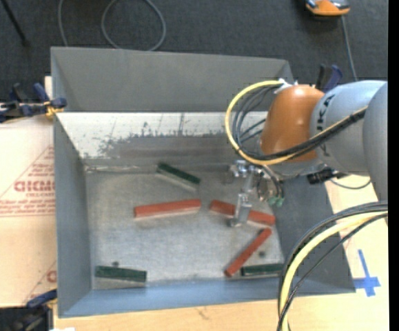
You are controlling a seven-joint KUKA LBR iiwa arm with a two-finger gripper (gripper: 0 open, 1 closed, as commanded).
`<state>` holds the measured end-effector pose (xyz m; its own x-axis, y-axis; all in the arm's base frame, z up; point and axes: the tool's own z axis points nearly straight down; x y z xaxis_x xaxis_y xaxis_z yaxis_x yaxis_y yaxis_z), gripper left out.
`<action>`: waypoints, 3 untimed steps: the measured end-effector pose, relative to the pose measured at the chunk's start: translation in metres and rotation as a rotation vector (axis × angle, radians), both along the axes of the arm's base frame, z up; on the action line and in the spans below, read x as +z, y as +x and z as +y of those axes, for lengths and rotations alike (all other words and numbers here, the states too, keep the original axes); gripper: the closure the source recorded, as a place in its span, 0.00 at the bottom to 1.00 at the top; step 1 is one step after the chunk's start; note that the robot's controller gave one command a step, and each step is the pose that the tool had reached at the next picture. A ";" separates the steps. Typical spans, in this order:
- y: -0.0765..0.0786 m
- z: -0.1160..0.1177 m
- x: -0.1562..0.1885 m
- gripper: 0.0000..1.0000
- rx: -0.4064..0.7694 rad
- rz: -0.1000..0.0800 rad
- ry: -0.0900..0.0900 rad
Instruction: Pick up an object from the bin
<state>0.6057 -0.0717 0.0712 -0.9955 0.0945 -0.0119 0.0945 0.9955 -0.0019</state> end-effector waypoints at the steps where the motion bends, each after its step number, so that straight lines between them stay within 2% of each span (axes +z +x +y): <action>1: 0.000 0.000 0.000 1.00 0.002 0.000 0.000; 2: 0.002 -0.001 0.039 1.00 0.005 0.001 0.000; 3: 0.005 -0.002 0.061 1.00 0.006 0.002 0.000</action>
Offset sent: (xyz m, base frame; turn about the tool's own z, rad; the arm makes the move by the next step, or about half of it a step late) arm 0.0000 0.0000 0.0000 0.0000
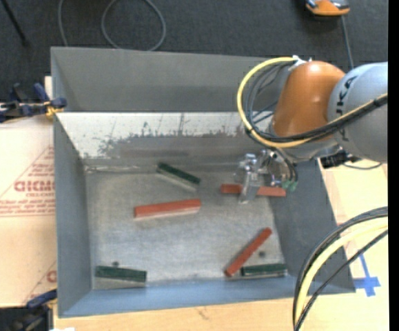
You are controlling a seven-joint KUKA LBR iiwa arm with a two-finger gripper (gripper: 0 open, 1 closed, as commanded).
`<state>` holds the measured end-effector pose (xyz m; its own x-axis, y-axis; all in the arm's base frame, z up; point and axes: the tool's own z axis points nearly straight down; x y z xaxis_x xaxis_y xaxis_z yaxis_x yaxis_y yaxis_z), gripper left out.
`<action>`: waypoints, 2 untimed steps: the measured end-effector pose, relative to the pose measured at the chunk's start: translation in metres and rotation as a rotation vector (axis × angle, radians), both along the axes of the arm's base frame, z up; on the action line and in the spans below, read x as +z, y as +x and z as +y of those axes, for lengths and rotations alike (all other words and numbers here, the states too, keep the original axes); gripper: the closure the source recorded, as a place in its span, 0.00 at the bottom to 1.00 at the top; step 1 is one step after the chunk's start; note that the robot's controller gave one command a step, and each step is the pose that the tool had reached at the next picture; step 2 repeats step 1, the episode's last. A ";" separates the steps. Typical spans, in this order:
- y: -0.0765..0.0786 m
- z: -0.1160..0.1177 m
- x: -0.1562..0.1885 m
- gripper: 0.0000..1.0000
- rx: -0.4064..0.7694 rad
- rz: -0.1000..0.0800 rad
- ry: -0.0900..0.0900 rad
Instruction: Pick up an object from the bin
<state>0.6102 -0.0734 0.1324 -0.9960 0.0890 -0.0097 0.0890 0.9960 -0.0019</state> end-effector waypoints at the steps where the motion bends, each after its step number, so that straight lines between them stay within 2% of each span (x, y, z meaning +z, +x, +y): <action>1: 0.003 -0.001 0.068 1.00 0.001 -0.003 0.000; 2: 0.003 -0.001 0.068 1.00 0.001 -0.003 0.000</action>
Offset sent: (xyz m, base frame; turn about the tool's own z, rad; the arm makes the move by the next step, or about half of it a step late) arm 0.0000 -0.0001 0.0621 0.0000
